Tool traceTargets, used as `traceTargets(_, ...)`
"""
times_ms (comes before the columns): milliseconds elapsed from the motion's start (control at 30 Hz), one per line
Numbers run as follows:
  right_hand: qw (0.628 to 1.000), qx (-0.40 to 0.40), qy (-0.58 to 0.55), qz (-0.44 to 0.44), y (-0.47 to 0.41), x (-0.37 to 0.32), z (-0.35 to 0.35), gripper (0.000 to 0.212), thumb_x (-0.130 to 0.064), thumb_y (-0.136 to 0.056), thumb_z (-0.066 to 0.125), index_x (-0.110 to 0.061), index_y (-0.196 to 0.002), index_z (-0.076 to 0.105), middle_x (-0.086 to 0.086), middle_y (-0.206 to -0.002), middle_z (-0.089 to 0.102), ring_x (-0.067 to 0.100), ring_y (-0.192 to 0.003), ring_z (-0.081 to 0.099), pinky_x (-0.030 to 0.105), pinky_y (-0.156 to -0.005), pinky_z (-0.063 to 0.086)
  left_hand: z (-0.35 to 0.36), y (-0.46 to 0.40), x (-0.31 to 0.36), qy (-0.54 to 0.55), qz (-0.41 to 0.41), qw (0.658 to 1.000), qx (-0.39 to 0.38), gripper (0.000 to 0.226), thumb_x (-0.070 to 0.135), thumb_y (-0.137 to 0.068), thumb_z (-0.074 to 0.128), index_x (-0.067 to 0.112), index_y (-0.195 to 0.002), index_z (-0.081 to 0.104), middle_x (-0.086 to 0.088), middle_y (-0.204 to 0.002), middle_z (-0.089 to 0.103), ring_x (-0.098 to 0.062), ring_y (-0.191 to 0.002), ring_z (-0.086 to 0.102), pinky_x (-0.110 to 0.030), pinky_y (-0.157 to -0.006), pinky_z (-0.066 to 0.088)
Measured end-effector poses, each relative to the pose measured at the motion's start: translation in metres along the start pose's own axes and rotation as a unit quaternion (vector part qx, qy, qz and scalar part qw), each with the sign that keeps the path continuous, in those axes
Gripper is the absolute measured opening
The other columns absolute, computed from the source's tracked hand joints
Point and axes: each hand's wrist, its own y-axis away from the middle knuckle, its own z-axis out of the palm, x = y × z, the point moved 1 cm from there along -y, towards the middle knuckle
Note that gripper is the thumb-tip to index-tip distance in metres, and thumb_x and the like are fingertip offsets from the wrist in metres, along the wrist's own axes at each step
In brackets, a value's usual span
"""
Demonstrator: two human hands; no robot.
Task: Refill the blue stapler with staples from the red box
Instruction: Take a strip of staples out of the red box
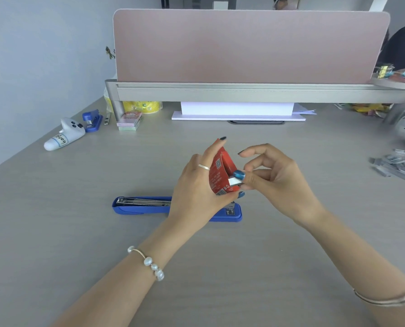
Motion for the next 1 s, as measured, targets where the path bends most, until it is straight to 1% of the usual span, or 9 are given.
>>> traceTargets(133, 0.989, 0.068, -0.122, 0.038, -0.001, 0.002, -0.011, 0.02, -0.011, -0.078, 0.064, -0.014, -0.098, 0.06, 0.006, -0.076, 0.067, 0.014, -0.065, 0.069, 0.018, -0.061, 0.053, 0.005, -0.005, 0.004, 0.009, 0.002, 1.0, -0.001, 0.073, 0.047, -0.066, 0.074, 0.041, -0.131, 0.039, 0.004, -0.105, 0.049, -0.01, -0.095, 0.056, -0.025, -0.08, 0.049)
traceTargets(233, 0.979, 0.107, -0.165, 0.045, -0.005, 0.0, -0.03, 0.024, -0.028, -0.065, 0.068, -0.017, -0.085, 0.062, -0.005, -0.065, 0.068, 0.005, -0.056, 0.063, 0.012, -0.05, 0.045, 0.011, -0.011, 0.01, 0.083, -0.017, 0.996, -0.005, 0.07, 0.039, -0.064, 0.08, 0.034, -0.123, 0.042, 0.004, -0.11, 0.049, -0.002, -0.093, 0.057, -0.02, -0.081, 0.05)
traceTargets(367, 0.971, 0.119, -0.202, 0.04, -0.008, 0.002, -0.053, 0.028, -0.033, -0.053, 0.073, -0.017, -0.074, 0.063, -0.007, -0.06, 0.066, 0.007, -0.056, 0.062, 0.012, -0.056, 0.048, 0.025, -0.018, 0.022, 0.156, -0.017, 0.987, -0.041, 0.068, 0.024, -0.058, 0.086, 0.024, -0.109, 0.042, 0.001, -0.113, 0.041, 0.002, -0.099, 0.048, -0.014, -0.075, 0.051)
traceTargets(500, 0.968, 0.128, -0.209, 0.057, -0.011, 0.016, -0.066, 0.027, -0.027, -0.057, 0.073, -0.013, -0.077, 0.062, -0.008, -0.06, 0.068, 0.007, -0.06, 0.064, 0.012, -0.062, 0.05, 0.05, -0.018, 0.028, 0.198, -0.085, 0.967, -0.135, 0.079, 0.036, -0.042, 0.088, 0.029, -0.1, 0.034, -0.005, -0.118, 0.046, -0.017, -0.101, 0.059, -0.036, -0.08, 0.056)
traceTargets(600, 0.965, 0.14, -0.21, 0.07, -0.013, 0.029, -0.073, 0.005, -0.011, -0.075, 0.066, -0.01, -0.078, 0.063, -0.006, -0.064, 0.07, 0.008, -0.064, 0.066, 0.012, -0.066, 0.051, 0.054, -0.014, 0.033, 0.131, -0.049, 0.97, -0.2, 0.075, 0.026, -0.055, 0.087, 0.025, -0.104, 0.03, -0.001, -0.121, 0.04, -0.015, -0.101, 0.053, -0.009, -0.072, 0.047)
traceTargets(667, 0.963, 0.148, -0.209, 0.081, -0.014, 0.034, -0.075, 0.008, -0.003, -0.082, 0.06, -0.009, -0.08, 0.064, -0.005, -0.066, 0.072, 0.009, -0.067, 0.067, 0.012, -0.067, 0.051, 0.051, -0.012, 0.036, 0.092, -0.032, 0.969, -0.229, 0.073, 0.029, -0.06, 0.084, 0.022, -0.108, 0.031, 0.002, -0.121, 0.04, -0.013, -0.099, 0.051, -0.003, -0.063, 0.041)
traceTargets(733, 0.962, 0.152, -0.21, 0.086, -0.014, 0.037, -0.076, 0.01, 0.0, -0.083, 0.058, -0.008, -0.08, 0.064, -0.004, -0.068, 0.073, 0.011, -0.069, 0.068, 0.013, -0.068, 0.051, 0.048, -0.011, 0.038, 0.048, -0.018, 0.968, -0.244, 0.072, 0.038, -0.06, 0.083, 0.02, -0.11, 0.034, 0.003, -0.12, 0.044, -0.011, -0.097, 0.05, -0.011, -0.067, 0.04)
traceTargets(833, 0.959, 0.158, -0.219, 0.083, -0.013, 0.039, -0.077, 0.006, -0.005, -0.076, 0.064, -0.008, -0.081, 0.063, -0.002, -0.071, 0.075, 0.014, -0.074, 0.07, 0.014, -0.069, 0.052, 0.05, -0.011, 0.036, -0.071, 0.023, 0.971, -0.229, 0.07, 0.053, -0.059, 0.078, 0.02, -0.108, 0.04, 0.004, -0.114, 0.056, -0.011, -0.094, 0.049, -0.032, -0.09, 0.036)
traceTargets(1000, 0.963, 0.151, -0.207, 0.086, -0.012, 0.04, -0.075, 0.016, -0.007, -0.068, 0.071, -0.009, -0.082, 0.064, 0.0, -0.074, 0.075, 0.019, -0.082, 0.071, 0.017, -0.073, 0.053, 0.053, -0.005, 0.026, -0.176, 0.036, 0.955, -0.235, 0.076, 0.065, -0.059, 0.069, 0.023, -0.116, 0.04, 0.005, -0.12, 0.059, -0.015, -0.117, 0.049, -0.05, -0.109, 0.015)
